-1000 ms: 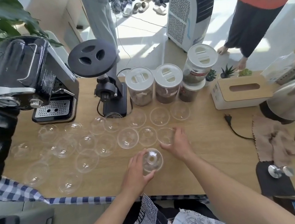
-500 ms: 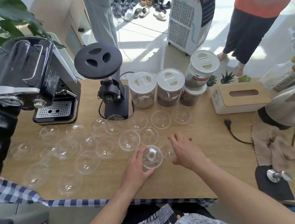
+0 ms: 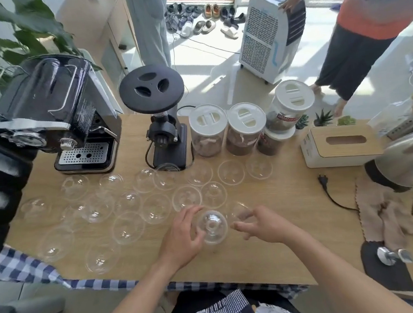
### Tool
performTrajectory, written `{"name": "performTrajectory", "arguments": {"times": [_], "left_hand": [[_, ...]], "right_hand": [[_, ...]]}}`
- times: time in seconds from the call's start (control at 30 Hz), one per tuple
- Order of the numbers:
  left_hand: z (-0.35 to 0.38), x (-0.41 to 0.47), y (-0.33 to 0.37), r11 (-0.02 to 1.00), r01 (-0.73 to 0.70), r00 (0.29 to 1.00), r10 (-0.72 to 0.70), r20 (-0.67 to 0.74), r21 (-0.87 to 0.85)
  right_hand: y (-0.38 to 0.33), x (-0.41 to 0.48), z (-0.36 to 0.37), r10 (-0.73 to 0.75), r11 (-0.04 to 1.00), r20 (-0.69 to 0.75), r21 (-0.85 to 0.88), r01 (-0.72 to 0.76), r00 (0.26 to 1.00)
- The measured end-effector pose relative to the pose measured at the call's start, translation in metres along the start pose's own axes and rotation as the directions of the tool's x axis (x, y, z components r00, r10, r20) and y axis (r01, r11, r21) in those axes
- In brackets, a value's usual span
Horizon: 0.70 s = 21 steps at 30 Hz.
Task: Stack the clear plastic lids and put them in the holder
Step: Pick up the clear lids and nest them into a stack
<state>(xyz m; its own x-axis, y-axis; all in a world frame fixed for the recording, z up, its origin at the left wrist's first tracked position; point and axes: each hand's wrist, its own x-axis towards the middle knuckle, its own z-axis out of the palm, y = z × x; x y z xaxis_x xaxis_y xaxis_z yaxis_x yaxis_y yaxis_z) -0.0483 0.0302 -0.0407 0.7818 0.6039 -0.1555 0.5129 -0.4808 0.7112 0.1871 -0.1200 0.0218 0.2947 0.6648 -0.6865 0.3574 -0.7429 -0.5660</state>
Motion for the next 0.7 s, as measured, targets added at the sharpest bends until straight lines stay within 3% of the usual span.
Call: {"name": "performTrajectory", "arguments": {"times": [0.13, 0.3, 0.4, 0.47, 0.57, 0.7], "left_hand": [[-0.001, -0.005, 0.021, 0.995, -0.051, 0.993, 0.060, 0.105, -0.082], [-0.007, -0.014, 0.035, 0.894, 0.115, 0.993, -0.105, 0.046, -0.432], [-0.010, -0.016, 0.028, 0.880, 0.138, 0.989, -0.147, 0.016, -0.454], [-0.012, -0.016, 0.023, 0.879, 0.178, 0.983, -0.179, 0.040, -0.442], [-0.012, -0.015, 0.014, 0.913, 0.211, 0.976, -0.216, 0.025, -0.350], [-0.013, -0.003, -0.008, 0.985, 0.172, 0.975, -0.172, -0.140, -0.014]], "right_hand": [[-0.009, -0.006, 0.007, -0.074, 0.892, 0.135, 0.452, 0.005, 0.988], [-0.019, -0.003, 0.019, -0.078, 0.808, 0.130, 0.589, -0.014, 0.989], [-0.021, 0.003, 0.026, -0.028, 0.758, 0.009, 0.652, 0.016, 1.000], [-0.019, 0.007, 0.033, -0.003, 0.768, -0.076, 0.639, 0.051, 0.997], [-0.016, 0.012, 0.047, -0.013, 0.880, -0.189, 0.465, 0.101, 0.982], [-0.014, 0.019, 0.064, -0.045, 0.978, -0.227, 0.189, 0.089, 0.973]]}}
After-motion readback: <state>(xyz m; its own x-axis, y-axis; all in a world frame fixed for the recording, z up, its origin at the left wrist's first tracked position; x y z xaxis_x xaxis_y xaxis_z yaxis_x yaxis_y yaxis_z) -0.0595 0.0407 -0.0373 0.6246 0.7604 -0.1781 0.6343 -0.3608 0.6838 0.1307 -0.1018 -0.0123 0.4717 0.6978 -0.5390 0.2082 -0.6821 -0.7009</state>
